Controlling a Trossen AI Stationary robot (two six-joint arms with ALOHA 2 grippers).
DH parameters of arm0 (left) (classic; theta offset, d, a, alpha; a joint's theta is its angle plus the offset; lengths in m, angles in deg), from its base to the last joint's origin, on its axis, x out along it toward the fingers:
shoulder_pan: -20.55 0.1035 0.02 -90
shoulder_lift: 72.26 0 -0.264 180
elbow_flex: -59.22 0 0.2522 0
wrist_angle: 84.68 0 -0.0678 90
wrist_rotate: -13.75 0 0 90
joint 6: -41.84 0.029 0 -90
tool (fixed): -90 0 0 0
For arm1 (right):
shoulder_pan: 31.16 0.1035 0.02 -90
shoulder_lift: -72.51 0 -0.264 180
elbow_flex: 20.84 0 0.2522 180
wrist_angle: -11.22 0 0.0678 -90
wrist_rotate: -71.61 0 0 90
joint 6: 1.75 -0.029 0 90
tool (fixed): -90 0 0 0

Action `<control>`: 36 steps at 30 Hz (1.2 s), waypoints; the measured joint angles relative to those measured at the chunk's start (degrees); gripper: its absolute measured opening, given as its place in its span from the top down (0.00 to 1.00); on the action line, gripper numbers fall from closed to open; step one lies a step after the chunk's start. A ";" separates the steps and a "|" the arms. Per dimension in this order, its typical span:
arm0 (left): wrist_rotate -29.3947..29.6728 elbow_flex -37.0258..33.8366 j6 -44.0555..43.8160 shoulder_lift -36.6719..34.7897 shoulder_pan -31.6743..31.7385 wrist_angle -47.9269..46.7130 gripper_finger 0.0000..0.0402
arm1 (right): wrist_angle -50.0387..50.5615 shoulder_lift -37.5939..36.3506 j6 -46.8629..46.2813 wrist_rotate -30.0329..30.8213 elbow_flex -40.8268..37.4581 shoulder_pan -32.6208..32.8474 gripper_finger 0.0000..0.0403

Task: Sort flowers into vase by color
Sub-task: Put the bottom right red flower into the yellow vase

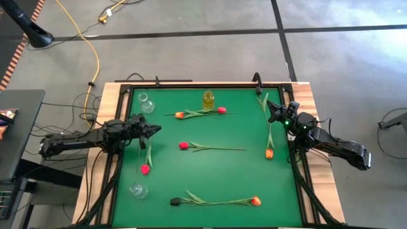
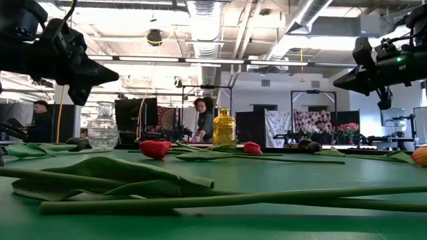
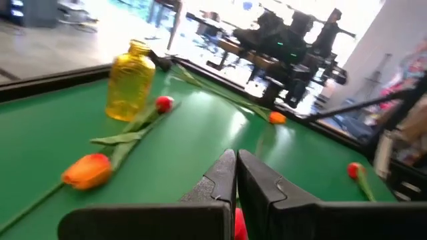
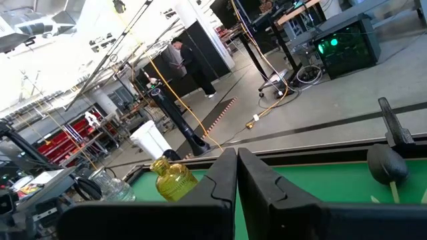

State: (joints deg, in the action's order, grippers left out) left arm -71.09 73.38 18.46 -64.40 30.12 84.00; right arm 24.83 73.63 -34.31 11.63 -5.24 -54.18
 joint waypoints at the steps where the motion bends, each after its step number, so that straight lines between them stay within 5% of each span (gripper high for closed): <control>1: 0.39 -0.02 -0.90 0.02 0.01 0.13 1.00 | 0.01 0.00 0.00 0.00 -0.01 -0.01 0.89; 7: 4.37 -0.01 -1.24 0.79 0.01 0.60 1.00 | 0.01 -0.02 0.00 0.00 0.01 0.00 0.89; 20: -1.68 0.00 -16.71 2.78 0.01 -0.46 1.00 | -0.06 -0.02 1.45 1.75 0.03 -0.82 0.89; 29: -3.95 0.82 -7.66 2.61 0.01 8.09 1.00 | -2.23 -0.02 -0.25 1.79 -0.19 -1.18 0.89; 36: -4.49 11.24 7.30 5.36 0.06 1.96 1.00 | -6.47 -0.02 -8.25 -4.77 -0.19 -1.85 0.89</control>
State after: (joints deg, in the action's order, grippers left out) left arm -75.58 84.62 25.76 -59.05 30.18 85.96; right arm 18.35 73.61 -42.56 6.87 -5.43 -56.03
